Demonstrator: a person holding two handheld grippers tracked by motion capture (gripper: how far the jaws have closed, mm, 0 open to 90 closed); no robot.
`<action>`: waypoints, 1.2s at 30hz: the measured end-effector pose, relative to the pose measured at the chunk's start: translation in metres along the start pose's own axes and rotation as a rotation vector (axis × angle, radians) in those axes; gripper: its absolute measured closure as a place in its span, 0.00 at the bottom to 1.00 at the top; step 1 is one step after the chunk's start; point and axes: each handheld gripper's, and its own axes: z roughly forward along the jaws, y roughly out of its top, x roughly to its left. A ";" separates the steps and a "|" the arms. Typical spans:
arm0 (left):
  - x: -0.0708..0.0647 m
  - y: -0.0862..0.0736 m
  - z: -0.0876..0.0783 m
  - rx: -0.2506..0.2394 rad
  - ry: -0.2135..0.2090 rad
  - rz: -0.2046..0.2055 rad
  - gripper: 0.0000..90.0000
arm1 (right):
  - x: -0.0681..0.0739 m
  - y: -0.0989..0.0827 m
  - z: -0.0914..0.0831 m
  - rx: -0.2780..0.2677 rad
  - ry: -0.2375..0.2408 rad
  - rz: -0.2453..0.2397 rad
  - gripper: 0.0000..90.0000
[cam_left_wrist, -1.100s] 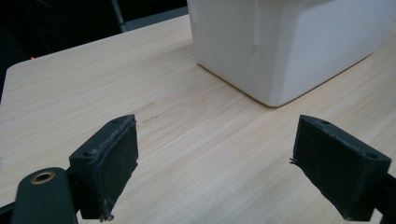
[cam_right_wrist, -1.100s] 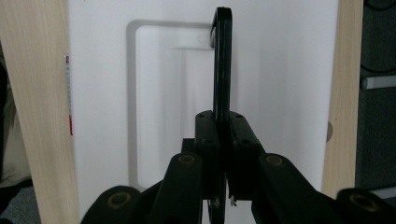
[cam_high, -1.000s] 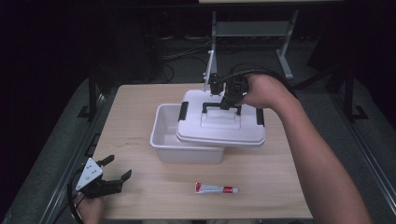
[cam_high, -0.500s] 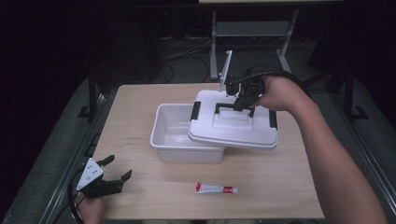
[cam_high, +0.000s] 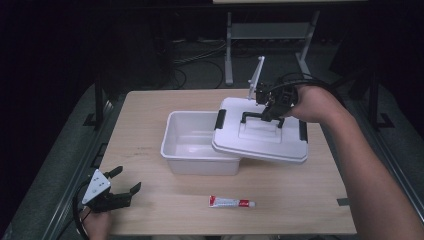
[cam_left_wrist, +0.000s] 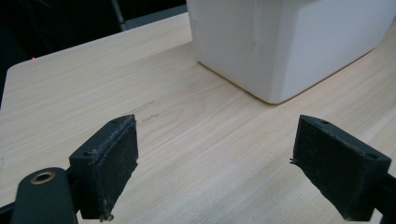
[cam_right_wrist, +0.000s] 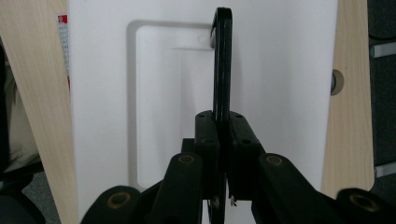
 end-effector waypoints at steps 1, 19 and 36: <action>0.000 0.000 0.000 0.000 0.000 0.000 0.15 | 0.000 -0.003 0.000 -0.002 0.000 0.002 0.93; -0.001 0.000 0.000 0.004 0.003 0.003 0.15 | -0.001 -0.042 0.003 -0.005 -0.002 0.065 0.93; -0.001 0.000 0.000 0.004 0.001 0.001 0.15 | -0.001 -0.072 0.008 -0.008 -0.001 0.114 0.93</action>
